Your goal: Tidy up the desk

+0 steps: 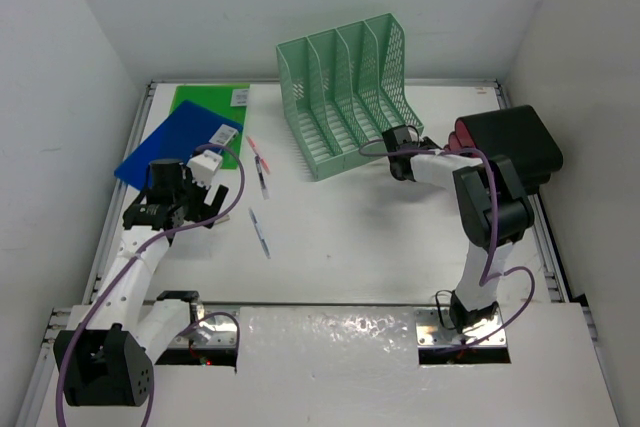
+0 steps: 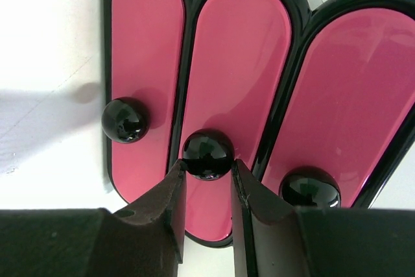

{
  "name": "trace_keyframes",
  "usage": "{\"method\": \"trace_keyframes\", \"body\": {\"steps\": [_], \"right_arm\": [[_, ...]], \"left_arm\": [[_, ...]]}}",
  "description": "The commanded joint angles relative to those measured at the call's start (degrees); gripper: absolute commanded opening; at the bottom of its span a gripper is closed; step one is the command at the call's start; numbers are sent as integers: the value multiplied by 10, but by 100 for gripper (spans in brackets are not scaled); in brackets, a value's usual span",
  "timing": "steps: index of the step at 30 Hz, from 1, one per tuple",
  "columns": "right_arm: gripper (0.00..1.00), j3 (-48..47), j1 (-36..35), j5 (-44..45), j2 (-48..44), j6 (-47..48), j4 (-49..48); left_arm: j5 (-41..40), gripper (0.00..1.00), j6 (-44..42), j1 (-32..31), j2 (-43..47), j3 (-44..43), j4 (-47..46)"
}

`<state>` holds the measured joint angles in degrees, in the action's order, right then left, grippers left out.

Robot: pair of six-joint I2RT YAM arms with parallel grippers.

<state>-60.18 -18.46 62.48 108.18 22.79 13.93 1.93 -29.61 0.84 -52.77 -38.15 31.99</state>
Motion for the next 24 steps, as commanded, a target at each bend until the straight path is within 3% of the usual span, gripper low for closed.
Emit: {"method": "trace_keyframes", "body": {"steps": [1, 8, 15, 17, 19, 20, 24], "right_arm": [[0, -5, -1, 3, 5, -24, -4], [0, -27, -53, 8, -14, -118, 68], [0, -36, -96, 28, -7, -149, 91], [15, -28, -94, 55, -4, -126, 62], [37, -26, -84, 64, -4, -98, 50], [53, -27, -77, 60, -5, -93, 44], [59, -22, -38, 38, -5, -63, 22]], "left_arm": [[0, 100, -4, -4, 5, -12, -12], [2, 100, 0, -4, 0, -13, -17], [1, 100, 1, -3, 0, -16, -14], [2, 100, 0, -3, 4, -18, -11], [2, 100, -2, -3, 7, -18, -8], [3, 100, -3, -4, 8, -17, -7], [1, 100, -5, -4, 13, -13, -9]]}}
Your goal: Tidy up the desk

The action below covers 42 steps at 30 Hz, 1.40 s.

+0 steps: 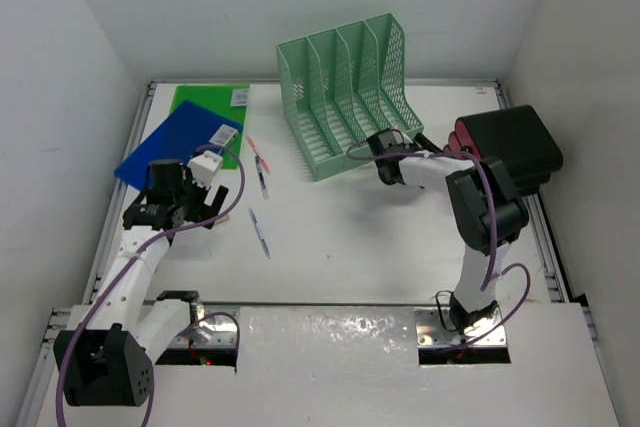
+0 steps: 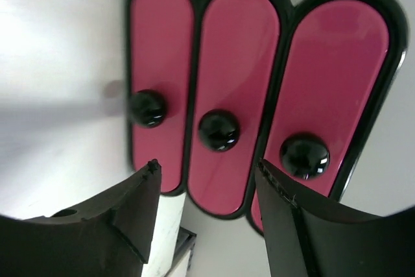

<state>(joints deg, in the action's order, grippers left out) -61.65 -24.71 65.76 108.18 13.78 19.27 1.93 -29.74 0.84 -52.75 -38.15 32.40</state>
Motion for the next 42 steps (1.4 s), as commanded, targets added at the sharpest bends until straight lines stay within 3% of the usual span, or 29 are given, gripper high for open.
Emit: {"method": "trace_keyframes", "body": {"steps": [1, 14, 25, 33, 39, 42], "right_arm": [[58, -7, 27, 12, -1, 37, -38], [42, 27, 48, 56, 30, 105, -128], [34, 70, 58, 75, 40, 189, -265], [32, 79, 58, 73, 48, 214, -304], [1, 82, 57, 71, 43, 208, -300], [0, 82, 46, 77, 45, 208, -295]], "left_arm": [[1, 100, -4, -3, 12, -11, -14], [-2, 100, -6, -3, 13, -10, -16], [-3, 99, -4, -3, 16, -10, -13], [-6, 100, -6, -4, 15, -9, -14], [-5, 100, -4, -3, 14, -9, -15], [-5, 100, -4, -4, 12, -10, -16]]}}
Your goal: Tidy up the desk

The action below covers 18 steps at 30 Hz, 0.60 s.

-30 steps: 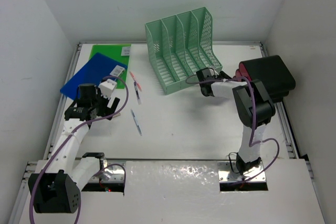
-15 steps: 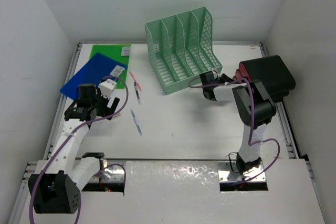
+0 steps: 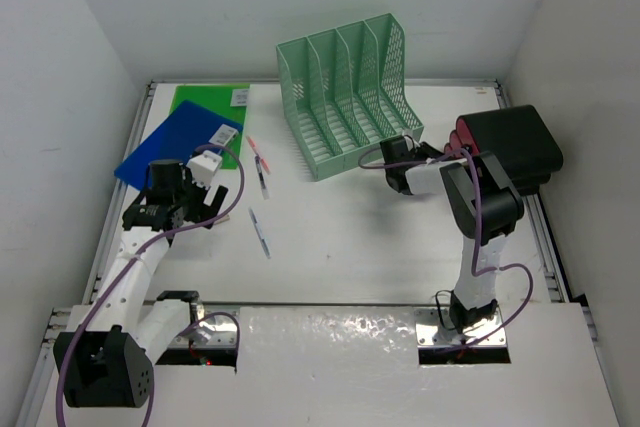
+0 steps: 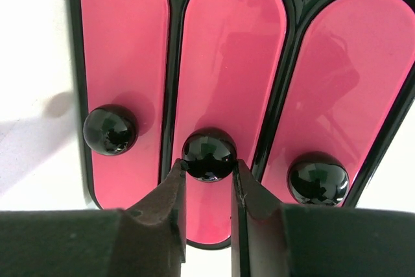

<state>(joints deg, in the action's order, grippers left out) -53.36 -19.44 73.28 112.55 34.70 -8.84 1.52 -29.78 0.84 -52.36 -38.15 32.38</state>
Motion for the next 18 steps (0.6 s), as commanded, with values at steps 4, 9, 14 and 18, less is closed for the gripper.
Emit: {"method": "trace_keyframes", "body": {"steps": [4, 9, 14, 18], "right_arm": [[0, 0, -43, 20, 1, -8, -4], [0, -14, -76, 25, -7, -69, 58], [0, -30, -94, 37, 6, -94, 87], [1, -29, -112, 25, 7, -112, 109]], "left_arm": [[1, 100, -3, -3, 8, -10, -16], [-1, 100, -5, -3, 7, -9, -16], [-2, 100, -5, -3, 9, -9, -15], [-1, 100, -4, -3, 6, -9, -19]]}}
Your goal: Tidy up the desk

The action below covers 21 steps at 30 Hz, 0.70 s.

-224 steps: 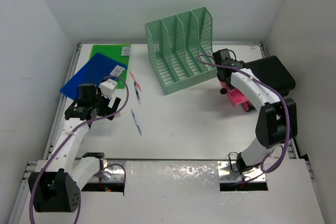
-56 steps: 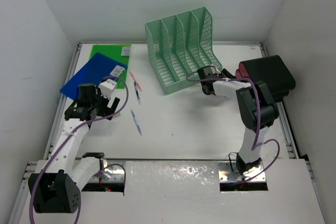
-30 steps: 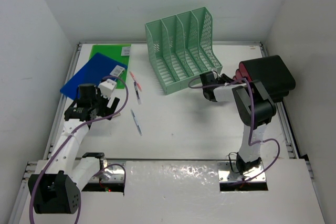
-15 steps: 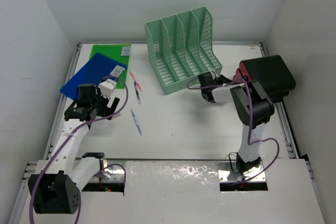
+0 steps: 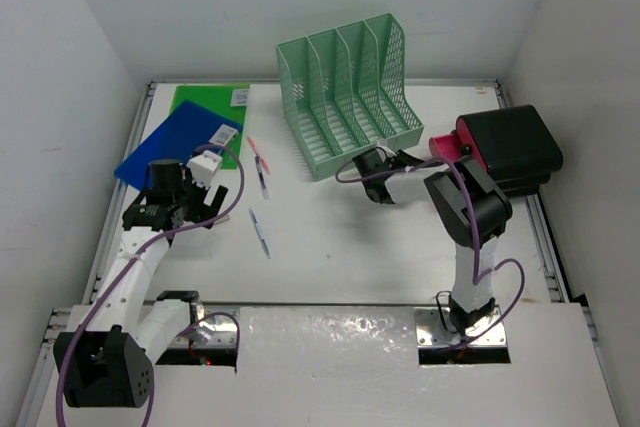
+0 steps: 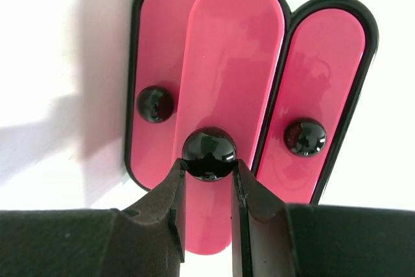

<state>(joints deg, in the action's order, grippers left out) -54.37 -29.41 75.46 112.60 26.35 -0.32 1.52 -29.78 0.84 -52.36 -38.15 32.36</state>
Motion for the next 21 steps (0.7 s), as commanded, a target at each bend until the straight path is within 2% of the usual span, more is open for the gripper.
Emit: {"method": "trace_keyframes", "body": {"steps": [1, 2, 3, 5, 6, 7, 10, 13, 16, 17, 21], "right_arm": [[5, -23, -13, 0, 11, -49, 37], [9, -34, -13, 0, 15, -56, 50], [21, -39, -14, 2, 17, -61, 71], [23, -44, -21, 5, 15, -70, 85], [27, -43, -30, 3, 11, -70, 82], [44, -43, -35, -3, -6, -70, 82], [76, -46, -61, -29, -49, -73, 81], [87, -49, -90, -64, -107, -67, 59], [88, -64, -130, -110, -174, -99, 69], [88, -68, -163, -130, -191, -137, 75], [82, -51, -234, -399, -254, -244, 59]], "left_arm": [[1, 100, -3, -4, 5, -10, -19], [1, 100, -2, -3, 5, -10, -18], [2, 100, -2, -3, 4, -11, -16], [2, 100, -3, -3, 5, -11, -15], [3, 99, -4, -3, 5, -11, -15], [3, 100, -4, -3, 4, -11, -16], [2, 100, 0, -3, 0, -11, -18], [6, 100, 2, -4, -2, -13, -17], [-9, 100, 8, -4, 0, -11, -22], [-13, 99, 16, -3, 1, -8, -26], [-82, 100, 51, -3, 4, 9, -53]]}}
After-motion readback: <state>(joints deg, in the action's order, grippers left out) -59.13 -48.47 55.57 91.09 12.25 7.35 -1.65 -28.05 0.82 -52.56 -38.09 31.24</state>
